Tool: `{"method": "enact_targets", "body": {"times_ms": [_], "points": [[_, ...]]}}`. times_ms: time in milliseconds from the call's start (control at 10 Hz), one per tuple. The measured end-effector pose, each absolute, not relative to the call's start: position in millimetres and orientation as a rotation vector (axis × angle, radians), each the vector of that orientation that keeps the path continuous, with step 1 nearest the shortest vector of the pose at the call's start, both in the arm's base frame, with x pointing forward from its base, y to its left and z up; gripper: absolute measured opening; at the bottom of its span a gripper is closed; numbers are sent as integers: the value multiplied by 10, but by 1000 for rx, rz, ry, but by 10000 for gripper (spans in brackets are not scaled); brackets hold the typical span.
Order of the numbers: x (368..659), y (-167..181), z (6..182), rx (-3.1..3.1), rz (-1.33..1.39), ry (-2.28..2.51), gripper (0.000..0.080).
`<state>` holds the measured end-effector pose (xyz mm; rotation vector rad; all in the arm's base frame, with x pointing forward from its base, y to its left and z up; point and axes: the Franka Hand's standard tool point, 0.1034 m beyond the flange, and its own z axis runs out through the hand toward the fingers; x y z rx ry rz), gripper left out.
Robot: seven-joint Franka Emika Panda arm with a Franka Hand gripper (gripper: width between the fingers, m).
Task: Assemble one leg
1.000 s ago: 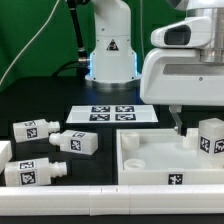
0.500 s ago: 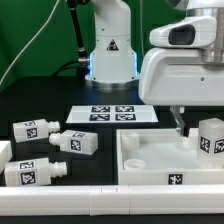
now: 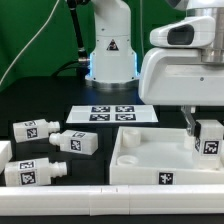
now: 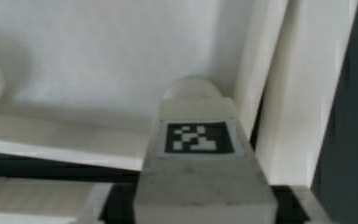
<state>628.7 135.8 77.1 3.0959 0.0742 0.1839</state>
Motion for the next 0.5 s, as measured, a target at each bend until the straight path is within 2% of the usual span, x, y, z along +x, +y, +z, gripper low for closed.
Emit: {"method": "enact_targets", "body": {"times_ms": [500], "points": [[6284,1347,762,3088,200,-495,284]]}}
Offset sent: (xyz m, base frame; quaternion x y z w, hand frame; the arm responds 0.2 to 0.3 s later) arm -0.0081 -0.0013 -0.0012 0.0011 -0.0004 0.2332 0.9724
